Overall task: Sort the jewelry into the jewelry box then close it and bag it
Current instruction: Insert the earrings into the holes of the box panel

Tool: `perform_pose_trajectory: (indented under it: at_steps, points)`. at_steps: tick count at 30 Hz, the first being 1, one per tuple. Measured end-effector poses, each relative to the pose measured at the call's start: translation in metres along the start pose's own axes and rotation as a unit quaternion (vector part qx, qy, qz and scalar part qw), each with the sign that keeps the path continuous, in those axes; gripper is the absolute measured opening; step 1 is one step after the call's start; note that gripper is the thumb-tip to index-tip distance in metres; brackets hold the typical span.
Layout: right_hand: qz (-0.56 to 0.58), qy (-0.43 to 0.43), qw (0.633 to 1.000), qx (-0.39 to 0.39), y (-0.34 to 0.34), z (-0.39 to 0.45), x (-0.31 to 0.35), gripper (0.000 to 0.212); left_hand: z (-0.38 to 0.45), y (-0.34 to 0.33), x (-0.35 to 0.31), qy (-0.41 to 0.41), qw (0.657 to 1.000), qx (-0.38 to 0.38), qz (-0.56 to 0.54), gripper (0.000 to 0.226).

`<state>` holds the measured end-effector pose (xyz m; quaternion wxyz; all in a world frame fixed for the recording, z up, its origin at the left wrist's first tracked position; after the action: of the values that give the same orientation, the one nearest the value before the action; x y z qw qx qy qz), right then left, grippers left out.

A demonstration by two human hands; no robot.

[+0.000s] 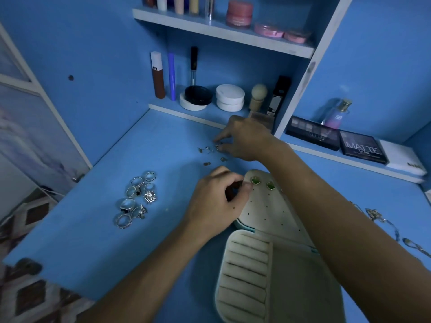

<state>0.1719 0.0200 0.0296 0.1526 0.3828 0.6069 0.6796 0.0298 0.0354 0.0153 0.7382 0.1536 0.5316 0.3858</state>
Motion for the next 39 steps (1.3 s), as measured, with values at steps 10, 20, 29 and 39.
perform_pose_trajectory:
  at_steps: [10,20,29,39]
  points:
    - [-0.011,-0.011,1.0,0.019,-0.004,0.006,0.008,0.018,0.0,-0.001,0.0,0.003,1.0,0.001,-0.005,0.015]
    - [0.017,-0.034,0.999,0.009,-0.003,0.005,0.005,0.01,0.0,-0.001,0.0,-0.002,1.0,0.0,-0.004,0.014]
    - [0.188,-0.045,0.981,-0.036,0.025,-0.011,-0.004,0.009,0.0,-0.001,0.002,0.002,1.0,-0.006,-0.002,0.016]
    - [0.246,-0.061,0.963,-0.089,0.054,-0.047,-0.029,0.017,-0.001,0.0,0.002,0.007,1.0,0.004,-0.009,0.021]
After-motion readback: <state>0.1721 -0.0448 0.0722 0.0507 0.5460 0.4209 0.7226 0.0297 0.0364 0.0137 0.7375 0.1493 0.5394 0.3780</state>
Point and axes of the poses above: each hand's wrist, its own z-axis towards the middle knuckle, its own y-axis out of the back of the hand, x = y × z, the point moved 10 cm from there along z, towards the middle knuckle, and after that the axes turned 11 degrees about z, right-handed, at the moved point
